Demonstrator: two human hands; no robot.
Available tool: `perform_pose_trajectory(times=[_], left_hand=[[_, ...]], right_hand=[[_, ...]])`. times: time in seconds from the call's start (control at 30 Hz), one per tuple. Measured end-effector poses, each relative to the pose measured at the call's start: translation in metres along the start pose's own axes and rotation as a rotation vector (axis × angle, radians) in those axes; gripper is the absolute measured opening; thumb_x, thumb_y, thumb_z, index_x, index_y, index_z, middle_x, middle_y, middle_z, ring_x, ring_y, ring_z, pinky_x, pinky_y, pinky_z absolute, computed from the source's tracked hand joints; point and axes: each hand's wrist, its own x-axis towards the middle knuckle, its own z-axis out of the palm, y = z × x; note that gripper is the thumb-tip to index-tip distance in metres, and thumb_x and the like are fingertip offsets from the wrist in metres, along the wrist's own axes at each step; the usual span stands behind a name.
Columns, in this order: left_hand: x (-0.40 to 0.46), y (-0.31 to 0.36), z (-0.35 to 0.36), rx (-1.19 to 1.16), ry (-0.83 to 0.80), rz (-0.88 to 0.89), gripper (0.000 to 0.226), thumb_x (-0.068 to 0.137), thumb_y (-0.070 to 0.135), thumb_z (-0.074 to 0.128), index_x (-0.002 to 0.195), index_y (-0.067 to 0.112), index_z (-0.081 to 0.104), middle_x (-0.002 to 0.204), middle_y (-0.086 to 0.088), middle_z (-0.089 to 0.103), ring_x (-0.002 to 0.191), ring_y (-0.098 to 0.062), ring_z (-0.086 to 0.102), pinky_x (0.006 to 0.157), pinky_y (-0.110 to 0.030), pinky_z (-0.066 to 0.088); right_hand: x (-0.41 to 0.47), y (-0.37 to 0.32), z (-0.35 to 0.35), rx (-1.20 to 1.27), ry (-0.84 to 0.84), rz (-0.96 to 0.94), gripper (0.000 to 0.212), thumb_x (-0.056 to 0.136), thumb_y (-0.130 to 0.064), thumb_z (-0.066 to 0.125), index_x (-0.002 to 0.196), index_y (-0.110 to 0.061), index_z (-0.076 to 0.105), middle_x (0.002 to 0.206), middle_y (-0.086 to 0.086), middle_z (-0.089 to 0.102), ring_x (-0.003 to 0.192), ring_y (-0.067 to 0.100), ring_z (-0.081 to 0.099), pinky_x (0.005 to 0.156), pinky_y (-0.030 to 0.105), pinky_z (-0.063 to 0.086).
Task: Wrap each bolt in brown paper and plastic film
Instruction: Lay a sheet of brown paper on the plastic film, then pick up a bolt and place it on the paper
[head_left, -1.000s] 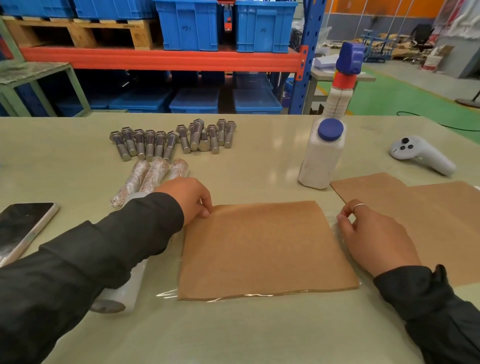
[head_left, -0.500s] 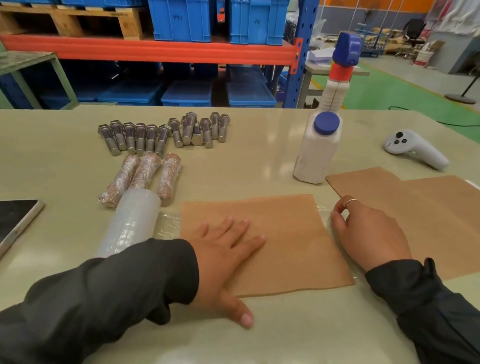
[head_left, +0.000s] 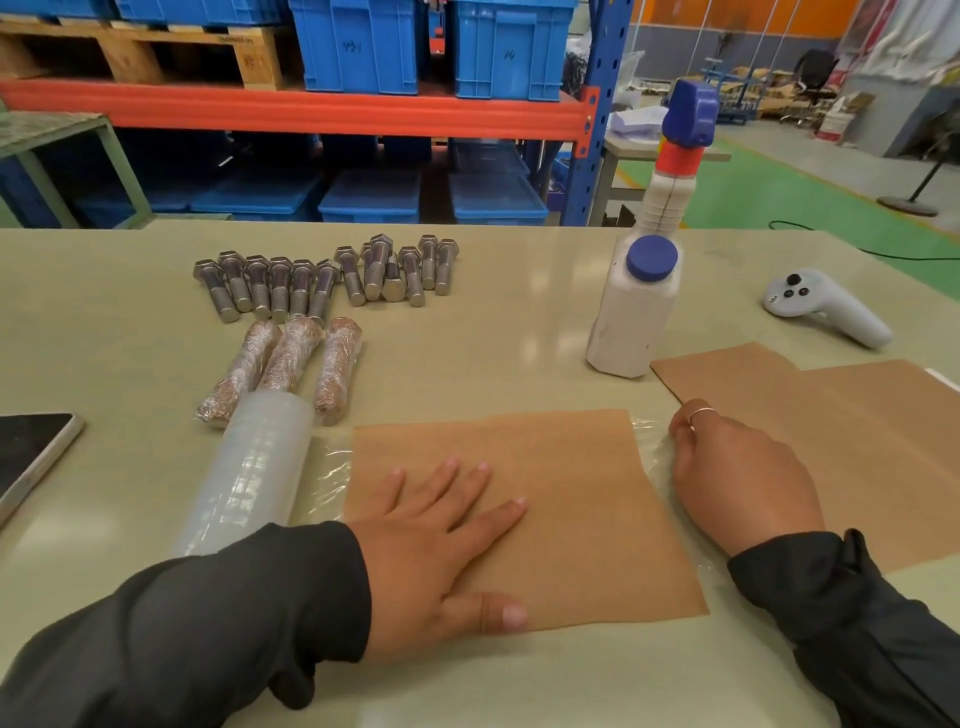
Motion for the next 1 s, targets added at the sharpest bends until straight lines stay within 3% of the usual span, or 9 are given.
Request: perform_pose_trajectory(times=[0.1,0.23,0.43,0.57,0.7,0.77,0.8,0.87,1.0], left_hand=[[0.003,0.005,0.002,0.024,0.043,-0.045,0.065,0.090,0.062,0.018,0.142,0.043,-0.017,0.150,0.008,-0.031,0.136,-0.013,-0.031,0.111,-0.042,-0.017],[0.003,0.007,0.004,0.031,0.068,-0.061,0.066,0.094,0.054,0.029,0.144,0.040,-0.011,0.151,0.008,-0.029,0.138,-0.014,-0.028,0.111,-0.047,-0.014],[0.002,0.011,0.004,0.011,0.084,-0.076,0.068,0.093,0.055,0.029,0.144,0.039,-0.013,0.150,0.006,-0.032,0.137,-0.017,-0.030,0.109,-0.050,-0.017],[0.000,0.010,0.004,-0.010,0.122,-0.072,0.070,0.092,0.057,0.029,0.143,0.040,-0.015,0.149,0.006,-0.032,0.137,-0.017,-0.031,0.108,-0.049,-0.018],[0.001,0.006,0.002,-0.009,0.176,-0.094,0.074,0.090,0.061,0.031,0.145,0.038,-0.013,0.150,0.006,-0.030,0.138,-0.016,-0.029,0.107,-0.050,-0.018],[-0.002,0.006,0.002,0.020,0.277,-0.081,0.067,0.088,0.063,0.029,0.146,0.042,0.003,0.155,0.005,-0.013,0.143,-0.015,-0.011,0.111,-0.052,-0.005],[-0.004,0.007,0.001,0.059,0.305,-0.074,0.060,0.085,0.065,0.027,0.142,0.045,0.024,0.155,0.003,0.013,0.142,-0.012,0.014,0.112,-0.049,0.015],[-0.007,0.008,0.001,0.006,0.276,-0.157,0.064,0.069,0.068,0.019,0.113,0.048,0.061,0.122,0.008,0.062,0.111,-0.007,0.059,0.089,-0.033,0.046],[-0.007,0.011,0.007,0.053,0.334,-0.150,0.067,0.064,0.069,0.015,0.097,0.046,0.069,0.104,0.010,0.070,0.095,-0.008,0.067,0.081,-0.025,0.028]], right_hand=[[-0.001,-0.001,-0.005,-0.025,-0.023,0.022,0.027,0.095,-0.017,0.035,0.117,-0.021,0.049,0.104,0.007,0.060,0.084,0.030,0.059,0.068,0.033,0.045],[-0.005,-0.005,-0.019,-0.101,0.015,0.010,0.028,0.095,-0.018,0.037,0.119,-0.017,0.051,0.104,0.006,0.056,0.084,0.027,0.056,0.062,0.032,0.040],[0.013,-0.068,-0.049,0.289,-0.183,-0.410,0.022,0.094,-0.029,0.046,0.114,-0.031,0.054,0.105,-0.011,0.055,0.080,0.003,0.051,0.069,0.019,0.037],[0.060,-0.132,-0.036,0.268,-0.339,-0.534,0.039,0.095,-0.025,0.048,0.134,-0.024,0.045,0.137,-0.001,0.043,0.120,0.017,0.046,0.097,0.026,0.034],[0.109,-0.193,-0.003,0.212,-0.325,-0.403,0.041,0.096,-0.020,0.046,0.136,-0.014,0.044,0.139,0.010,0.043,0.123,0.027,0.046,0.101,0.033,0.036],[0.126,-0.216,0.012,0.217,-0.268,-0.316,0.037,0.097,-0.019,0.045,0.132,-0.008,0.047,0.133,0.014,0.049,0.119,0.029,0.050,0.098,0.034,0.040],[0.133,-0.225,0.019,0.205,-0.252,-0.284,0.036,0.097,-0.019,0.044,0.131,-0.006,0.047,0.132,0.014,0.051,0.119,0.029,0.050,0.097,0.035,0.041],[0.146,-0.236,0.033,0.153,-0.251,-0.247,0.038,0.099,-0.021,0.041,0.135,-0.007,0.043,0.137,0.015,0.047,0.124,0.029,0.046,0.098,0.035,0.041],[0.166,-0.241,0.051,0.025,-0.286,-0.222,0.045,0.099,-0.030,0.039,0.138,-0.008,0.039,0.143,0.013,0.038,0.129,0.028,0.041,0.103,0.035,0.036]])
